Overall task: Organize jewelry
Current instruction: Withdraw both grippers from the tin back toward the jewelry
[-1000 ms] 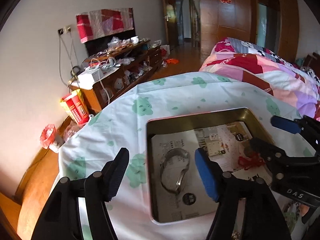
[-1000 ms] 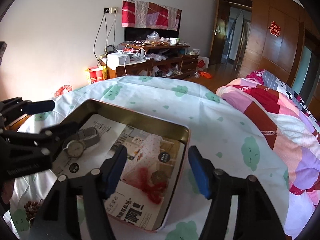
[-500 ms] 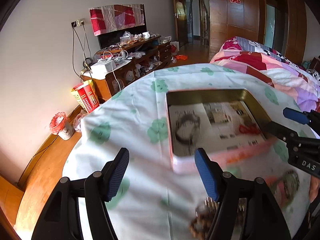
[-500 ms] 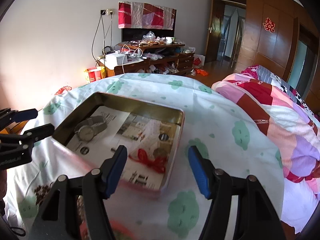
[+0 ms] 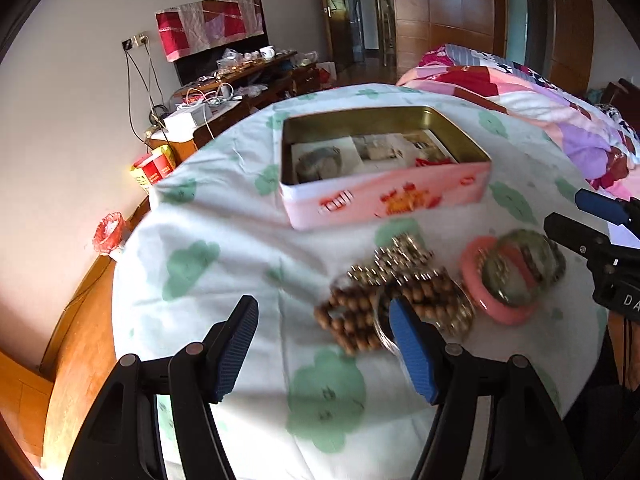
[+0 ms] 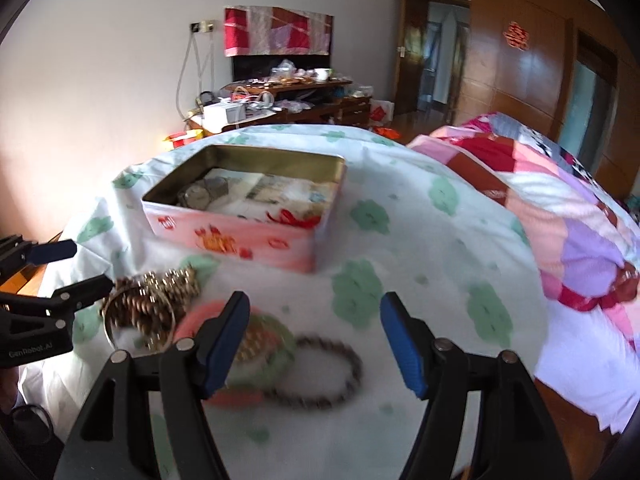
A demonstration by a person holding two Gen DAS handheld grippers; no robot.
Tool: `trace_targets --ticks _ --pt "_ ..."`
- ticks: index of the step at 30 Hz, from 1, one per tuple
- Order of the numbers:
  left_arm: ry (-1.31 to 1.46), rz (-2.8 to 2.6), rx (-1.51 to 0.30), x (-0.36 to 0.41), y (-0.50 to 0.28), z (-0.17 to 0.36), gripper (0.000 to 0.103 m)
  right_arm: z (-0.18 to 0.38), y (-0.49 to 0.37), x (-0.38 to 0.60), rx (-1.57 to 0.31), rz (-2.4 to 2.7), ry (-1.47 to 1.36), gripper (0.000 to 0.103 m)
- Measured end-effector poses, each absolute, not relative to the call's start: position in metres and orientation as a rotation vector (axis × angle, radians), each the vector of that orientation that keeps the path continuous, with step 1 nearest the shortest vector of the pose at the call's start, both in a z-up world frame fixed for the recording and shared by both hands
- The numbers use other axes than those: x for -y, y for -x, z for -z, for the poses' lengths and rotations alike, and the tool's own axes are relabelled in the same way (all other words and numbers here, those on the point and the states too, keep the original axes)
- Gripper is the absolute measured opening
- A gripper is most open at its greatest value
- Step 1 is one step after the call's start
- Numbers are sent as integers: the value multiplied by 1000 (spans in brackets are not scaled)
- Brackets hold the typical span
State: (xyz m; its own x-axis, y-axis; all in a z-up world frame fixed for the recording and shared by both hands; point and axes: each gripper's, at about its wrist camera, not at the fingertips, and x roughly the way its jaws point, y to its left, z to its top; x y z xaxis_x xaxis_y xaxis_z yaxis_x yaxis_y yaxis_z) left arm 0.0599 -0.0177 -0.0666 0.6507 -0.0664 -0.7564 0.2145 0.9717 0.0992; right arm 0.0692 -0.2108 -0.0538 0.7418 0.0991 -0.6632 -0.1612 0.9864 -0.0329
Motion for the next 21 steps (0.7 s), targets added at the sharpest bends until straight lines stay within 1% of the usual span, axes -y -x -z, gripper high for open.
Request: trace_targets --ticks 8,10,12,15,18,21 --pt "-172 161 -835 19 -55 68 68 59 -48 210 -720 -128 87 70" --pt "-176 175 -835 22 -54 69 66 63 -48 211 -727 -129 80 70" --pt "-179 185 -840 24 -54 71 58 64 -48 210 -730 -132 79 70" --pt "-175 199 -857 26 -56 75 49 68 -46 208 -736 -138 87 70" --pt "-169 217 -877 28 -58 79 40 71 -46 204 -741 -147 97 70" --pt "-178 230 -886 32 -59 83 34 73 -45 199 -743 -154 106 70"
